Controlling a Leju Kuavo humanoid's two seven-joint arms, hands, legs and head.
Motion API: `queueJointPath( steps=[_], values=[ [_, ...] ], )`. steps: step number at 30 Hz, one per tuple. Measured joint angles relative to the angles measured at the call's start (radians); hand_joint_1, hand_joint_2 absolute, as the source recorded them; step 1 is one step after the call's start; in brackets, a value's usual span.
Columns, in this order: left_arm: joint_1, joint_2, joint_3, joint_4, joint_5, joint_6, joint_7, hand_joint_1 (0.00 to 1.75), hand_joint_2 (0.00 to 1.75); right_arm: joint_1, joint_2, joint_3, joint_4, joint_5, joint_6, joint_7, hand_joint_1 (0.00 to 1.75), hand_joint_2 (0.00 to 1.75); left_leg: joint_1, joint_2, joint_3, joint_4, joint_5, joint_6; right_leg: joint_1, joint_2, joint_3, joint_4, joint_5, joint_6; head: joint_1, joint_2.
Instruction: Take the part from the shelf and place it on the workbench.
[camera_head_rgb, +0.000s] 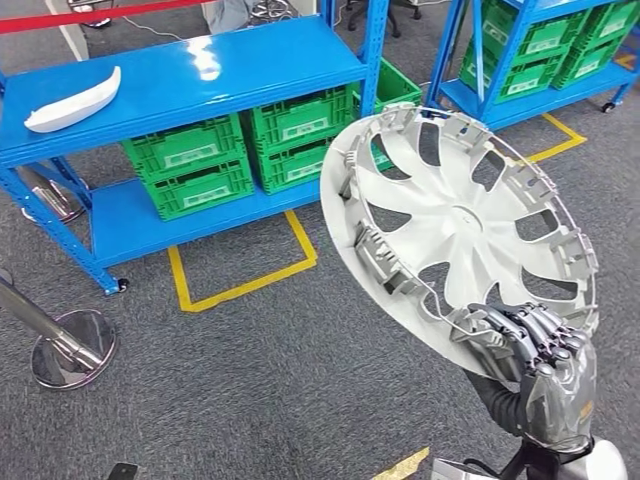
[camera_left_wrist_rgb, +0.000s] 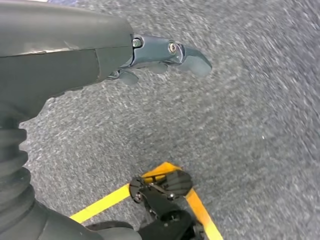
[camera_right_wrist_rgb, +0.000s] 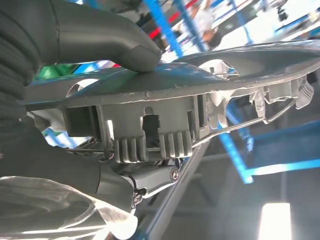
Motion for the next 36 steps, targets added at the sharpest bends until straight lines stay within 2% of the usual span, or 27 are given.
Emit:
queueJointPath(
  steps=[1, 3, 5, 6, 7, 8, 9, 10, 11, 12, 14, 15, 16, 17, 19, 21, 23, 24, 25, 26, 27, 29, 30, 31, 32, 34, 36],
  values=[
    [0.002, 0.002, -0.008, -0.004, 0.008, 0.001, 0.006, 0.0, 1.75, 0.003, 0.0, -0.003, -0.002, 0.004, -0.004, 0.004, 1.75, 1.75, -0.003, 0.008, -0.004, 0.006, -0.002, -0.004, 0.003, -0.004, 0.007, -0.016, -0.003, -0.007, 0.0, 0.0],
    [0.006, 0.006, -0.024, -0.013, 0.02, 0.002, 0.017, 0.0, 1.75, 0.014, 0.0, -0.009, -0.006, 0.014, -0.01, 0.012, 1.75, 1.75, -0.004, 0.021, -0.008, 0.013, -0.003, -0.011, 0.004, 0.014, 0.001, -0.013, 0.001, -0.024, 0.0, 0.0],
    [0.011, 0.01, -0.04, -0.02, 0.026, 0.002, 0.026, 0.0, 1.75, 0.024, 0.0, -0.015, -0.011, 0.021, -0.014, 0.018, 1.75, 1.75, 0.001, -0.005, -0.017, 0.038, -0.03, -0.021, 0.002, 0.031, -0.006, -0.013, 0.007, -0.037, -0.001, 0.0],
    [0.014, 0.012, -0.046, -0.021, 0.028, 0.002, 0.029, 0.0, 1.75, 0.027, 0.0, -0.017, -0.013, 0.023, -0.015, 0.021, 1.75, 1.75, 0.005, -0.03, -0.033, 0.076, -0.059, -0.027, 0.0, 0.039, -0.009, -0.014, 0.01, -0.044, -0.002, 0.0],
    [0.018, 0.013, -0.052, -0.023, 0.031, 0.001, 0.031, 0.0, 1.75, 0.029, 0.0, -0.019, -0.014, 0.025, -0.016, 0.024, 1.75, 1.75, 0.008, -0.057, -0.057, 0.134, -0.095, -0.031, 0.0, 0.048, -0.013, -0.014, 0.013, -0.049, -0.003, 0.0],
    [0.022, 0.014, -0.057, -0.023, 0.033, 0.001, 0.032, 0.0, 1.75, 0.03, 0.0, -0.02, -0.015, 0.027, -0.018, 0.028, 1.75, 1.75, 0.01, -0.072, -0.087, 0.206, -0.131, -0.032, 0.001, 0.059, -0.018, -0.013, 0.016, -0.053, -0.004, 0.0],
    [0.025, 0.015, -0.063, -0.024, 0.036, 0.001, 0.033, 0.0, 1.75, 0.031, 0.0, -0.022, -0.016, 0.028, -0.02, 0.031, 1.75, 1.75, 0.011, -0.078, -0.114, 0.268, -0.154, -0.033, 0.001, 0.071, -0.021, -0.013, 0.018, -0.056, -0.003, 0.0],
    [0.028, 0.017, -0.068, -0.024, 0.038, 0.001, 0.034, 0.0, 1.75, 0.033, 0.0, -0.023, -0.016, 0.029, -0.021, 0.032, 1.75, 1.75, 0.011, -0.081, -0.13, 0.305, -0.159, -0.031, 0.002, 0.083, -0.023, -0.013, 0.02, -0.058, -0.003, 0.0],
    [0.03, 0.018, -0.072, -0.025, 0.039, 0.0, 0.034, 0.0, 1.75, 0.035, 0.0, -0.025, -0.016, 0.03, -0.022, 0.034, 1.75, 1.75, 0.011, -0.084, -0.13, 0.304, -0.142, -0.028, 0.003, 0.097, -0.024, -0.013, 0.022, -0.058, -0.003, 0.0],
    [0.031, 0.019, -0.076, -0.026, 0.04, 0.0, 0.034, 0.0, 1.75, 0.037, 0.0, -0.025, -0.016, 0.031, -0.022, 0.035, 1.75, 1.75, 0.01, -0.091, -0.112, 0.263, -0.108, -0.023, 0.005, 0.11, -0.024, -0.013, 0.024, -0.058, -0.003, 0.0],
    [0.031, 0.022, -0.081, -0.03, 0.041, 0.0, 0.035, 0.0, 1.75, 0.04, 0.0, -0.025, -0.019, 0.032, -0.022, 0.035, 1.75, 1.75, 0.01, -0.134, -0.056, 0.131, -0.029, -0.005, 0.008, 0.135, -0.025, -0.012, 0.028, -0.055, -0.003, 0.0],
    [0.032, 0.024, -0.083, -0.032, 0.041, 0.0, 0.035, 0.0, 1.75, 0.04, 0.0, -0.025, -0.02, 0.032, -0.022, 0.036, 1.75, 1.75, 0.01, -0.156, -0.036, 0.08, -0.006, 0.001, 0.008, 0.148, -0.028, -0.011, 0.03, -0.052, -0.002, 0.0],
    [0.032, 0.025, -0.085, -0.033, 0.041, 0.0, 0.035, 0.0, 1.75, 0.041, 0.0, -0.026, -0.022, 0.033, -0.023, 0.036, 1.75, 1.75, 0.01, -0.171, -0.026, 0.052, 0.004, 0.006, 0.007, 0.16, -0.033, -0.01, 0.034, -0.047, -0.003, 0.0],
    [0.032, 0.026, -0.087, -0.034, 0.042, 0.0, 0.035, 0.0, 1.75, 0.042, 0.0, -0.026, -0.023, 0.033, -0.024, 0.036, 1.75, 1.75, 0.01, -0.173, -0.023, 0.042, 0.003, 0.008, 0.006, 0.172, -0.04, -0.009, 0.038, -0.04, -0.002, 0.0],
    [0.03, 0.025, -0.092, -0.037, 0.042, 0.0, 0.035, 0.0, 1.75, 0.047, 0.0, -0.028, -0.027, 0.033, -0.025, 0.037, 1.75, 1.75, 0.014, -0.148, -0.023, 0.025, 0.005, 0.006, 0.006, 0.185, -0.056, -0.008, 0.045, -0.027, -0.003, 0.0],
    [0.029, 0.025, -0.098, -0.041, 0.045, 0.0, 0.035, 0.0, 1.75, 0.048, 0.0, -0.029, -0.03, 0.034, -0.025, 0.039, 1.75, 1.75, 0.02, -0.12, -0.025, 0.009, 0.013, 0.006, 0.009, 0.143, -0.086, 0.035, 0.012, -0.017, 0.004, 0.0],
    [0.033, 0.028, -0.103, -0.042, 0.056, 0.002, 0.037, 0.0, 1.75, 0.047, 0.0, -0.03, -0.031, 0.042, -0.025, 0.044, 1.75, 1.75, 0.019, -0.09, -0.029, 0.005, 0.017, 0.009, 0.008, 0.083, -0.135, 0.154, -0.06, -0.009, 0.009, 0.0],
    [0.035, 0.029, -0.106, -0.042, 0.062, 0.003, 0.039, 0.0, 1.75, 0.046, 0.0, -0.031, -0.031, 0.048, -0.025, 0.047, 1.75, 1.75, 0.017, -0.075, -0.03, 0.005, 0.018, 0.009, 0.006, 0.07, -0.158, 0.219, -0.09, -0.004, 0.009, 0.0],
    [0.036, 0.029, -0.11, -0.042, 0.069, 0.005, 0.042, 0.0, 1.75, 0.047, 0.0, -0.032, -0.031, 0.054, -0.025, 0.052, 1.75, 1.75, 0.016, -0.06, -0.031, 0.006, 0.018, 0.009, 0.003, 0.063, -0.169, 0.261, -0.103, 0.0, 0.009, 0.0],
    [0.036, 0.03, -0.116, -0.042, 0.076, 0.007, 0.046, 0.0, 1.75, 0.047, 0.0, -0.033, -0.031, 0.059, -0.025, 0.057, 1.75, 1.75, 0.016, -0.046, -0.031, 0.006, 0.019, 0.008, 0.001, 0.058, -0.162, 0.264, -0.098, 0.003, 0.009, 0.0],
    [0.036, 0.031, -0.121, -0.042, 0.082, 0.009, 0.049, 0.0, 1.75, 0.048, 0.0, -0.034, -0.031, 0.063, -0.025, 0.062, 1.75, 1.75, 0.015, -0.032, -0.031, 0.007, 0.019, 0.007, 0.0, 0.052, -0.135, 0.228, -0.077, 0.005, 0.009, 0.0],
    [0.035, 0.033, -0.133, -0.042, 0.092, 0.013, 0.053, 0.0, 1.75, 0.047, 0.0, -0.038, -0.031, 0.068, -0.025, 0.071, 1.75, 1.75, 0.013, -0.009, -0.03, 0.011, 0.016, 0.002, 0.0, 0.013, -0.047, 0.085, -0.027, 0.005, 0.01, 0.0],
    [0.035, 0.034, -0.138, -0.042, 0.096, 0.014, 0.053, 0.0, 1.75, 0.047, 0.0, -0.04, -0.032, 0.07, -0.025, 0.074, 1.75, 1.75, 0.01, 0.001, -0.031, 0.015, 0.014, -0.003, 0.002, -0.005, -0.012, 0.028, -0.012, -0.001, 0.01, 0.0],
    [0.035, 0.036, -0.142, -0.042, 0.1, 0.015, 0.053, 0.0, 1.75, 0.046, 0.0, -0.042, -0.032, 0.074, -0.025, 0.078, 1.75, 1.75, 0.006, 0.01, -0.031, 0.018, 0.013, -0.008, 0.004, -0.016, 0.007, -0.006, -0.006, -0.008, 0.009, 0.0],
    [0.035, 0.038, -0.145, -0.042, 0.106, 0.018, 0.054, 0.0, 1.75, 0.047, 0.0, -0.043, -0.033, 0.078, -0.025, 0.084, 1.75, 1.75, 0.003, 0.02, -0.032, 0.021, 0.013, -0.013, 0.006, -0.017, 0.01, -0.015, -0.008, -0.016, 0.008, 0.0],
    [0.034, 0.04, -0.151, -0.042, 0.118, 0.024, 0.054, 0.0, 1.75, 0.05, 0.0, -0.049, -0.035, 0.086, -0.024, 0.097, 1.75, 1.75, 0.003, 0.031, -0.032, 0.024, 0.011, -0.021, 0.005, 0.006, 0.004, -0.014, -0.001, -0.032, 0.008, 0.0],
    [0.033, 0.044, -0.157, -0.042, 0.127, 0.029, 0.053, 0.0, 1.75, 0.05, 0.001, -0.055, -0.039, 0.09, -0.024, 0.107, 1.75, 1.75, 0.009, -0.008, -0.045, 0.059, -0.023, -0.032, 0.002, 0.025, -0.002, -0.017, 0.007, -0.046, 0.006, 0.0]
  ],
)
